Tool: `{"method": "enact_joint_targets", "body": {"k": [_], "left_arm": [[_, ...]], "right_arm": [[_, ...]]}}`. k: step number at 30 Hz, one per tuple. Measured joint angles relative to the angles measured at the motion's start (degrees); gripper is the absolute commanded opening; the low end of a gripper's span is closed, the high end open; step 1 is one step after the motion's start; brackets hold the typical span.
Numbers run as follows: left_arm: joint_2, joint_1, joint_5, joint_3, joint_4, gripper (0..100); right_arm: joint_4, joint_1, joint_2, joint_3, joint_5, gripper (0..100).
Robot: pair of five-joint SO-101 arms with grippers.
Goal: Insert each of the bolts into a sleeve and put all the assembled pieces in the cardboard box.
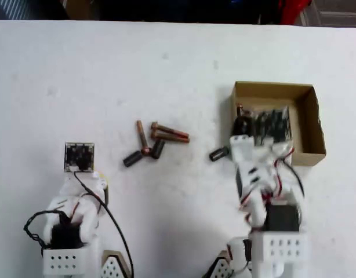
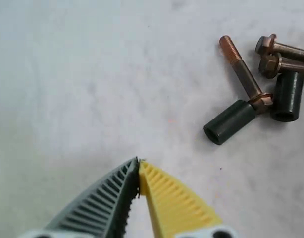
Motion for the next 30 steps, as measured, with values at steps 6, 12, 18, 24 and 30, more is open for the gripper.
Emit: {"method": "enact_joint_targets", "body": {"k": [6, 12, 18, 24, 30], "left_arm": [[0.0, 0.0, 0.0, 0.0, 4.5, 2], [0.0, 0.0, 0.0, 0.0, 8.8, 2], [0.0, 0.0, 0.0, 0.0, 10.5, 2], [0.0, 0.0, 0.0, 0.0, 10.5, 2], [0.0, 0.0, 0.0, 0.0, 10.5, 2]], "right_arm": [[0.0, 5.5, 22.8, -11.7, 0.2, 2.1], [0.0, 8.6, 43.3, -23.6, 0.2, 2.1], [0.0, 8.6, 60.4, -34.0, 0.2, 2.1], [0.0, 8.7, 74.8, -44.7, 0.2, 2.1], [0.0, 9.6, 86.2, -52.6, 0.2, 2.1]]}}
